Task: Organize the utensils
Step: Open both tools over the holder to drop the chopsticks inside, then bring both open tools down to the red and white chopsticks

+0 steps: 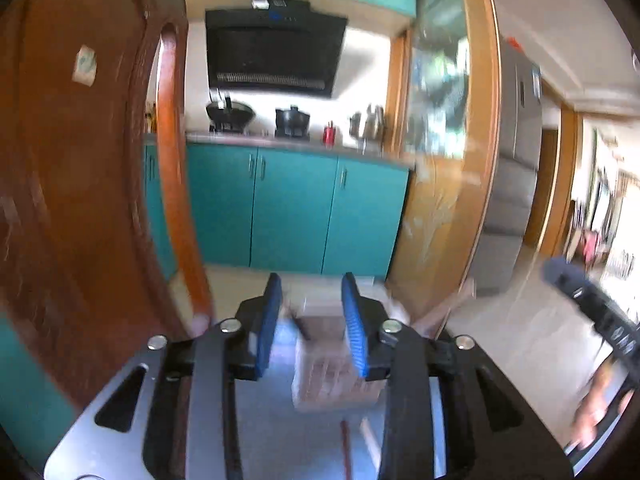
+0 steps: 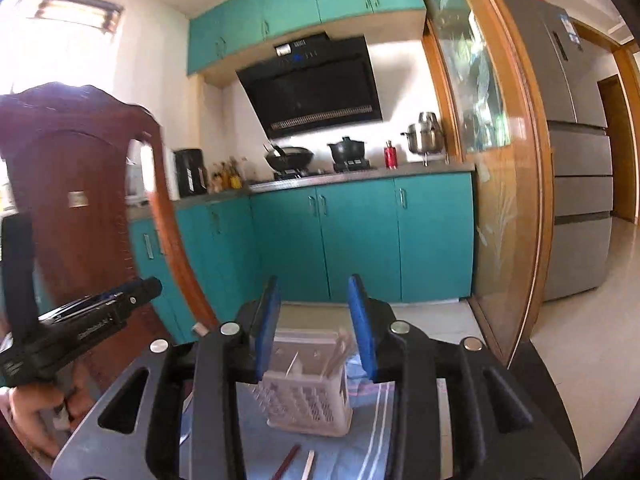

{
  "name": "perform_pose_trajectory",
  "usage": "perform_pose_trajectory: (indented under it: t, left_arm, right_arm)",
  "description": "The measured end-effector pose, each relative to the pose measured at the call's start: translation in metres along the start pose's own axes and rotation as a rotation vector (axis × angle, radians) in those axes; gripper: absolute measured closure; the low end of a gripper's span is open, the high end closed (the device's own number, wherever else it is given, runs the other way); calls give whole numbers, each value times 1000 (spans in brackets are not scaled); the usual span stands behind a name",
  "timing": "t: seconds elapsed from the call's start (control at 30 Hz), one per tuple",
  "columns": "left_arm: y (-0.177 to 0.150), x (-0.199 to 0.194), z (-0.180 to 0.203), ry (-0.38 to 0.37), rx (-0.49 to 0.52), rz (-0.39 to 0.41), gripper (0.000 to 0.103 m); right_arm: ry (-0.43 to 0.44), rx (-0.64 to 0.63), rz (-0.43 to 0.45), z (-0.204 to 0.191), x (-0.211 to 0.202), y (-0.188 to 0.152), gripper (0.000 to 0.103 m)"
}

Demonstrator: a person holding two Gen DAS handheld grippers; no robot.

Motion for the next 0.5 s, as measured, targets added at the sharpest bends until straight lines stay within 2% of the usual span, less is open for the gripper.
perform_pose_trajectory:
  t: [0.07, 0.2, 0.27, 0.3, 0.4, 0.5]
  left_arm:
    - [-34, 7, -3, 15, -6, -93, 70]
    - [-100, 34, -12, 63, -31, -263, 70]
    - [-116, 38, -13, 58, -37, -296, 70]
    - [-122, 40, -13, 64, -31, -308, 70]
    - [-134, 44, -14, 71, -12, -330, 69]
    - [-139, 49, -15, 71, -7, -343, 64]
  right_arm:
    - [-5, -33, -76, 1, -3, -27, 68]
    - [-39, -80, -436, 0, 41, -119, 68]
    - [-36, -45, -615, 0, 68, -166, 68]
    - [-18, -30, -667, -4, 78, -182, 68]
    - [-11, -49, -735, -14, 97, -208, 68]
    - [-24, -92, -810, -24, 115, -231, 68]
Point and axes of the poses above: each gripper's, at about its wrist camera, not at the fingertips, and x roughly the way its jaws point, z to its right, y to its top, the point moved 9 cm from there along x, roughly the way its jaws point, and after that the axes turned 10 degrees about -y, right-handed, at the moved point
